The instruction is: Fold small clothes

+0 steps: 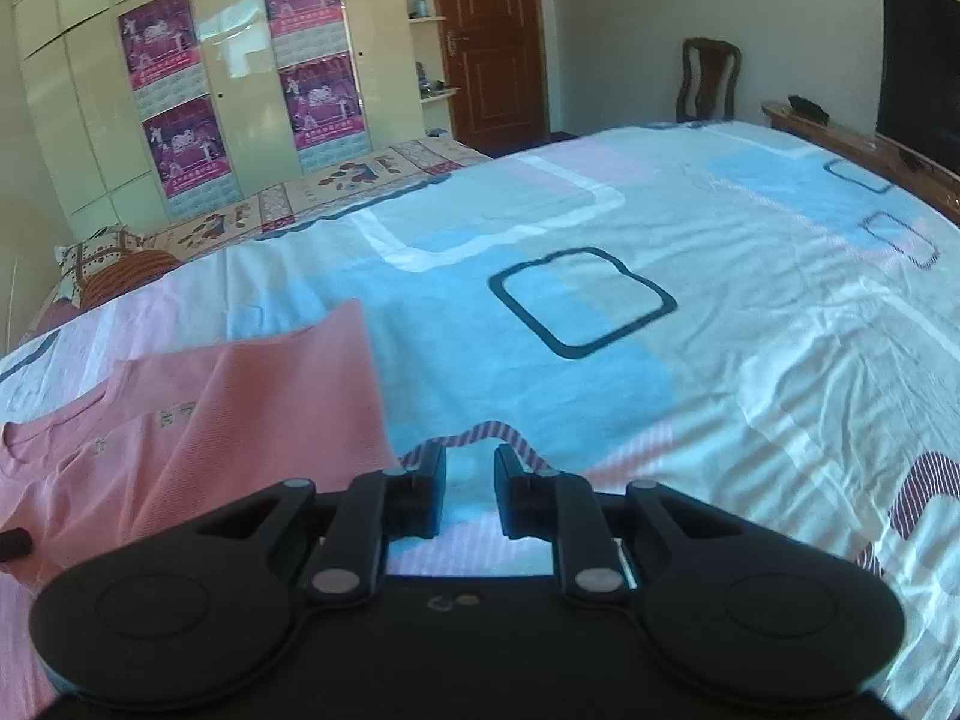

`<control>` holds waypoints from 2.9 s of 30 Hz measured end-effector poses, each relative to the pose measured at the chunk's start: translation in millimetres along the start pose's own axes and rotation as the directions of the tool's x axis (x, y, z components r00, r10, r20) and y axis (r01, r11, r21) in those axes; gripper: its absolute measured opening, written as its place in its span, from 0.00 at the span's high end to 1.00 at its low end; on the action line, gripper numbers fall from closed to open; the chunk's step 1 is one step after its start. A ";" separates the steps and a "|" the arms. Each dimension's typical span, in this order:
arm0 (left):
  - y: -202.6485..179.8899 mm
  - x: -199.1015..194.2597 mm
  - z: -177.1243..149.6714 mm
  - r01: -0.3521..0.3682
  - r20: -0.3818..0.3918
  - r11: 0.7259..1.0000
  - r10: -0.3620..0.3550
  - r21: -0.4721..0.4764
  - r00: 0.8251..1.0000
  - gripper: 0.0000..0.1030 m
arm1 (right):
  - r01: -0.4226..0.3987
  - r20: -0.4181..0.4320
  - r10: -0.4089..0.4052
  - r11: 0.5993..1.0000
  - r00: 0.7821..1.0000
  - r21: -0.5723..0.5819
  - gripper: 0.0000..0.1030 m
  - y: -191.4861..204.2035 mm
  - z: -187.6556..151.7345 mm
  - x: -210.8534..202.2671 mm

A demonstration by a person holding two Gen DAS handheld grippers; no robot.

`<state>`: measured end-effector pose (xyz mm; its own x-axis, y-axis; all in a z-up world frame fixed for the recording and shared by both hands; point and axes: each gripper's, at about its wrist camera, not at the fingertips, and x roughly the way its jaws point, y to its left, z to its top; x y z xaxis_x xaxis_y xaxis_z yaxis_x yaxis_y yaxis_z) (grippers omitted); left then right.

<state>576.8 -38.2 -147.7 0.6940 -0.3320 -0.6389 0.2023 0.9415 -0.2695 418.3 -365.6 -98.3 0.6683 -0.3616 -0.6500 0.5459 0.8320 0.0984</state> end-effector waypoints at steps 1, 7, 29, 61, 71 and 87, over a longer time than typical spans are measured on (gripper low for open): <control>3.4 -12.3 1.0 -0.006 0.035 1.000 0.006 -0.001 0.999 0.91 | -0.001 -0.007 0.001 1.000 1.000 0.013 0.83 -4.5 -0.3 1.3; 42.7 -52.9 -1.6 -0.066 0.116 0.996 0.072 -0.054 0.991 0.91 | -0.054 -0.030 0.054 0.998 0.998 -0.014 0.83 -2.7 -1.8 1.9; 72.0 -28.2 -39.6 -0.118 -0.002 0.984 0.119 -0.132 0.993 0.64 | -0.319 -0.167 0.320 0.947 0.932 0.032 0.72 24.0 -22.4 12.1; 73.8 -8.4 -10.6 -0.092 0.078 0.994 0.097 -0.064 0.992 0.48 | -0.288 -0.053 0.283 0.938 0.958 -0.194 0.84 40.7 19.4 34.5; 55.2 -6.7 -17.7 -0.154 0.221 0.987 0.160 -0.043 0.962 0.95 | -0.331 -0.107 0.315 0.915 0.943 -0.229 0.97 65.8 44.6 104.0; 29.7 10.8 -15.6 -0.098 0.054 0.994 0.096 0.044 0.994 0.41 | -0.296 -0.123 0.271 0.900 0.955 -0.319 0.85 80.3 56.6 137.5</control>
<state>579.5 -14.7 -173.9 0.7467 -0.2366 -0.6216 0.1632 0.9712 -0.1737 582.6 -372.3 -137.2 0.7240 -0.0685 -0.6864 0.1323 0.9904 0.0407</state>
